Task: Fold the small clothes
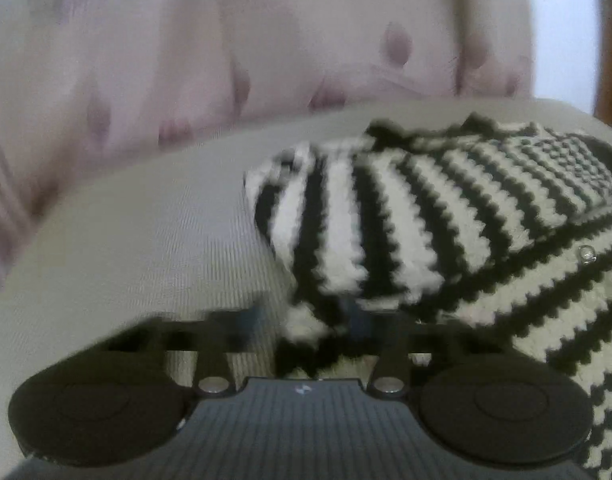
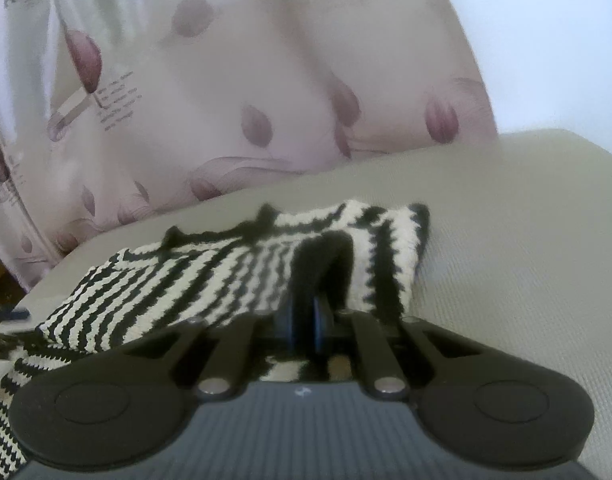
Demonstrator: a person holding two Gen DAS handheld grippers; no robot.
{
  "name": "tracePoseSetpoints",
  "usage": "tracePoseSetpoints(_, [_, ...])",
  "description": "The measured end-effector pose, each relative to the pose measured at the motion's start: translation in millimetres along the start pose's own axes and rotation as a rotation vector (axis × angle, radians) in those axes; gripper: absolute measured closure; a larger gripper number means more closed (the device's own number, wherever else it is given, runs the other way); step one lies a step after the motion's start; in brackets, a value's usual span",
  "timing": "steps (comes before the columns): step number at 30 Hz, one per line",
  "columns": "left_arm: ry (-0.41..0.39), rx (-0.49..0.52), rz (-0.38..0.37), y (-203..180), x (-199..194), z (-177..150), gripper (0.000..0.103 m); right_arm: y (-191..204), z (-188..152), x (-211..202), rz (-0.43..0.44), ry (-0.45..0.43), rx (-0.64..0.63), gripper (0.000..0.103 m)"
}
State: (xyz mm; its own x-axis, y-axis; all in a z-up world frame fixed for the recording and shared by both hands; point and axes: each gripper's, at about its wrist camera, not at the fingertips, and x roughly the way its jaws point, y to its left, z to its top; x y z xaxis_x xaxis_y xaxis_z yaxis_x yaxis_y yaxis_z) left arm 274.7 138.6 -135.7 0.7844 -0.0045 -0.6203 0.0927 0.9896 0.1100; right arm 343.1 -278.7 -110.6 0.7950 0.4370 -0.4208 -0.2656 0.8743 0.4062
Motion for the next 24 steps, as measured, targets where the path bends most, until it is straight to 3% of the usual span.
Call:
tracePoseSetpoints(2, [-0.01, -0.098, 0.012, 12, -11, -5, 0.066, -5, 1, -1, -0.059, 0.045, 0.022, 0.093])
tracePoseSetpoints(5, [-0.042, -0.089, 0.064, 10, -22, -13, 0.064, -15, -2, -21, -0.086, 0.035, 0.059, 0.093])
tracePoseSetpoints(7, [-0.048, -0.109, 0.05, 12, -36, -19, 0.064, -18, -8, -45, -0.124, 0.008, 0.064, 0.093])
tracePoseSetpoints(8, [-0.057, -0.119, 0.039, 13, -43, -21, 0.057, -21, -13, -58, -0.118, -0.004, 0.078, 0.093])
tracePoseSetpoints(9, [-0.066, -0.121, 0.039, 14, -54, -25, 0.037, -25, -19, -71, -0.096, -0.009, 0.103, 0.093])
tracePoseSetpoints(11, [-0.086, -0.11, 0.029, 14, -71, -31, 0.014, -30, -33, -99, -0.059, -0.008, 0.144, 0.093])
tracePoseSetpoints(12, [-0.096, -0.109, 0.026, 13, -78, -35, 0.01, -31, -42, -114, -0.041, -0.003, 0.152, 0.093])
tracePoseSetpoints(15, [-0.069, -0.108, 0.003, 7, -89, -47, 0.008, -27, -67, -151, 0.001, 0.012, 0.161, 0.086])
tracePoseSetpoints(17, [-0.029, -0.144, -0.023, 10, -95, -58, 0.008, -21, -82, -172, 0.002, 0.03, 0.161, 0.069])
tracePoseSetpoints(19, [0.02, -0.21, -0.072, 16, -100, -72, 0.008, -13, -98, -188, 0.0, 0.046, 0.153, 0.062])
tracePoseSetpoints(24, [0.046, -0.311, -0.165, 23, -119, -102, 0.008, 2, -127, -205, 0.002, 0.076, 0.145, 0.061])
